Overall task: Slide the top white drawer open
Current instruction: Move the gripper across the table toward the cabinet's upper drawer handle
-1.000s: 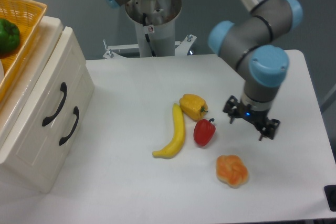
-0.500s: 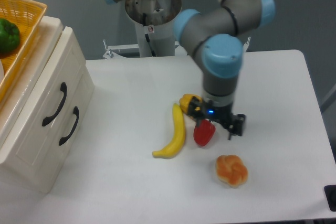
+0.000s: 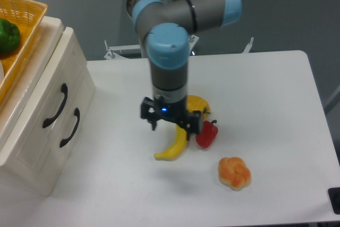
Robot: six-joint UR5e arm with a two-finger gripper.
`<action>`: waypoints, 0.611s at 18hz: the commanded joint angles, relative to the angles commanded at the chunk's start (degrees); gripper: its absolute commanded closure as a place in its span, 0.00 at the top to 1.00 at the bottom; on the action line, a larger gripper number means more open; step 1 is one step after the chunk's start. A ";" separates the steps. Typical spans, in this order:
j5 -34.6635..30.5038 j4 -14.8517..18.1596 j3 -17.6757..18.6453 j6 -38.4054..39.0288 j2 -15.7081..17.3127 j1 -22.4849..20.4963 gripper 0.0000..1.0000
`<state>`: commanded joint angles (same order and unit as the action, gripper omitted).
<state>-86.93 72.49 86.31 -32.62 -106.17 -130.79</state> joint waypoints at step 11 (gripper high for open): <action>10.37 1.95 1.14 7.73 1.05 3.43 1.00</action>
<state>-76.55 74.44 87.45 -24.88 -105.12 -127.36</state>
